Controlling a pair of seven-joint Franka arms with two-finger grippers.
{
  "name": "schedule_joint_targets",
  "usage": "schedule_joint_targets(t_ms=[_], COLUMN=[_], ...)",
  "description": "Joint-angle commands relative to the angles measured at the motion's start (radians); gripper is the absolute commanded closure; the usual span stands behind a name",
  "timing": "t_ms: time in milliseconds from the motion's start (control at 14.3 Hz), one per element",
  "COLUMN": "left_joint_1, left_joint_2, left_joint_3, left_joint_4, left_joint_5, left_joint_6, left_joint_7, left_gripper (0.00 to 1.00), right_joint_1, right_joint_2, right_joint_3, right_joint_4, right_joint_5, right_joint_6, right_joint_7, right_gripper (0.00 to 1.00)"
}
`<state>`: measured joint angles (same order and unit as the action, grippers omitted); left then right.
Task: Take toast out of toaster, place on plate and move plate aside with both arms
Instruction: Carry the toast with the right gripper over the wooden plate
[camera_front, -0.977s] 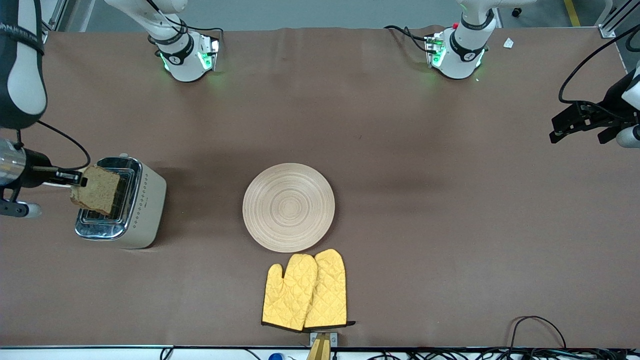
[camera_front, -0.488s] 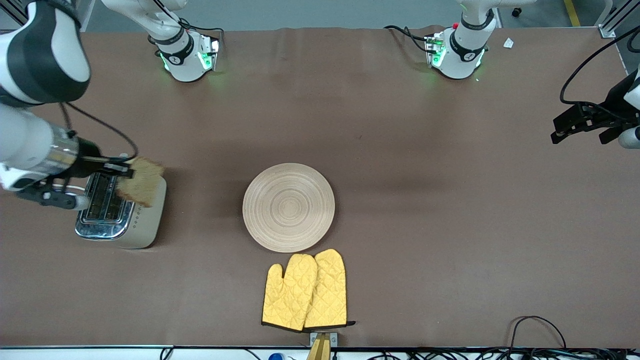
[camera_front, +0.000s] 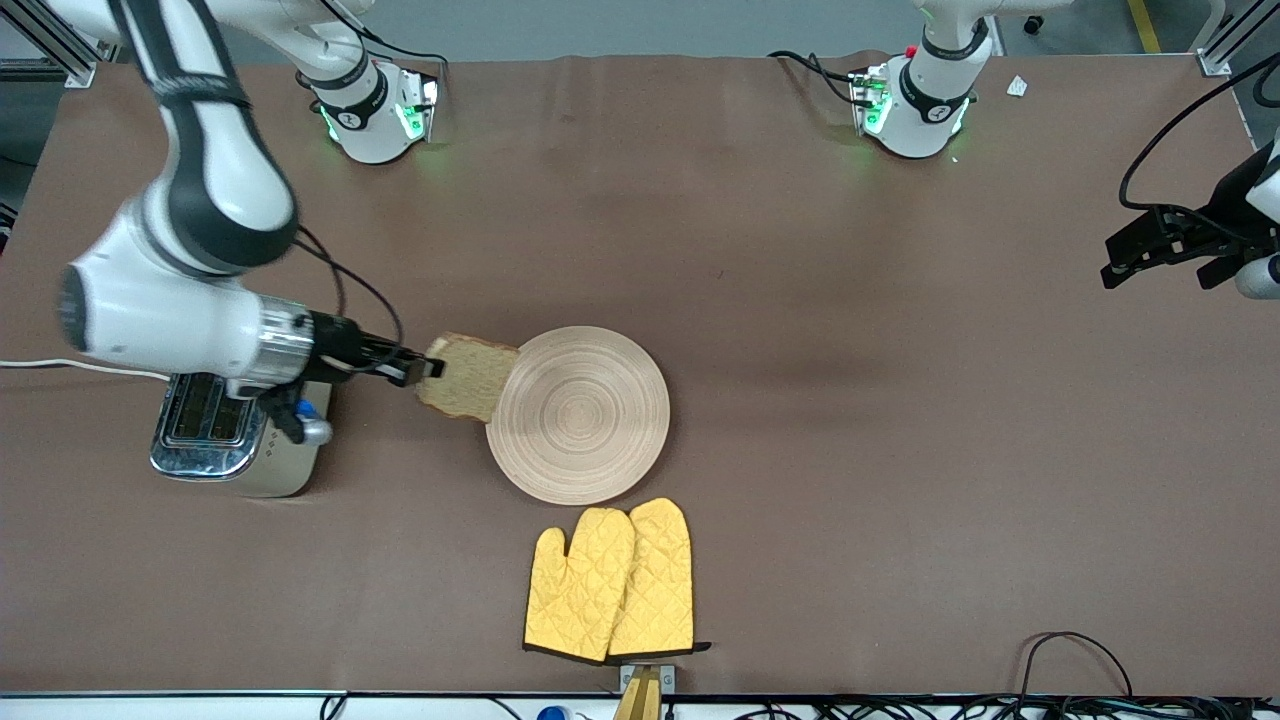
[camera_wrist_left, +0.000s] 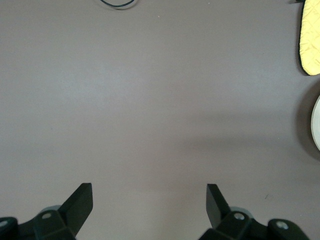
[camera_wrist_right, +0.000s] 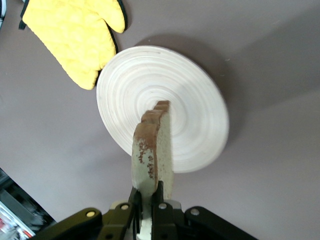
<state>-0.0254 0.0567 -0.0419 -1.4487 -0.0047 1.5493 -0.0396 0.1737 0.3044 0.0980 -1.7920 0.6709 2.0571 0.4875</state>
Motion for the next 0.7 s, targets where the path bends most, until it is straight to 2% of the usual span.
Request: schedule_joint_targets(t_ms=[0,209,419,628], left_joint_1=[0.002,0.001,0.001,0.002], left_joint_2=[0.000,0.000,0.035,0.112], left_joint_3=[0.000,0.000,-0.004,-0.003], left_joint_4=[0.004,0.002,-0.007,-0.012], left_joint_5=[0.006,0.002,-0.018,-0.191], left_joint_6=[0.009,0.009,-0.009,-0.012], left_joint_7=[0.010,0.009,0.013,0.026], left_gripper=[0.00,0.00,0.00,0.00], right_joint_1=[0.130,0.225,0.247,0.259], right_joint_2=[-0.027,0.051,0.094,0.140], right_joint_3=[-0.004,-0.004,-0.004,-0.004], right_joint_4=[-0.102,-0.102,-0.101,-0.093], right_joint_5=[0.045,0.050,0.049,0.049], right_joint_6=[0.203,0.360,0.431,0.488], right_joint_7=[0.014,0.016,-0.016,-0.064], right_gripper=[1.00,1.00,1.00,1.00])
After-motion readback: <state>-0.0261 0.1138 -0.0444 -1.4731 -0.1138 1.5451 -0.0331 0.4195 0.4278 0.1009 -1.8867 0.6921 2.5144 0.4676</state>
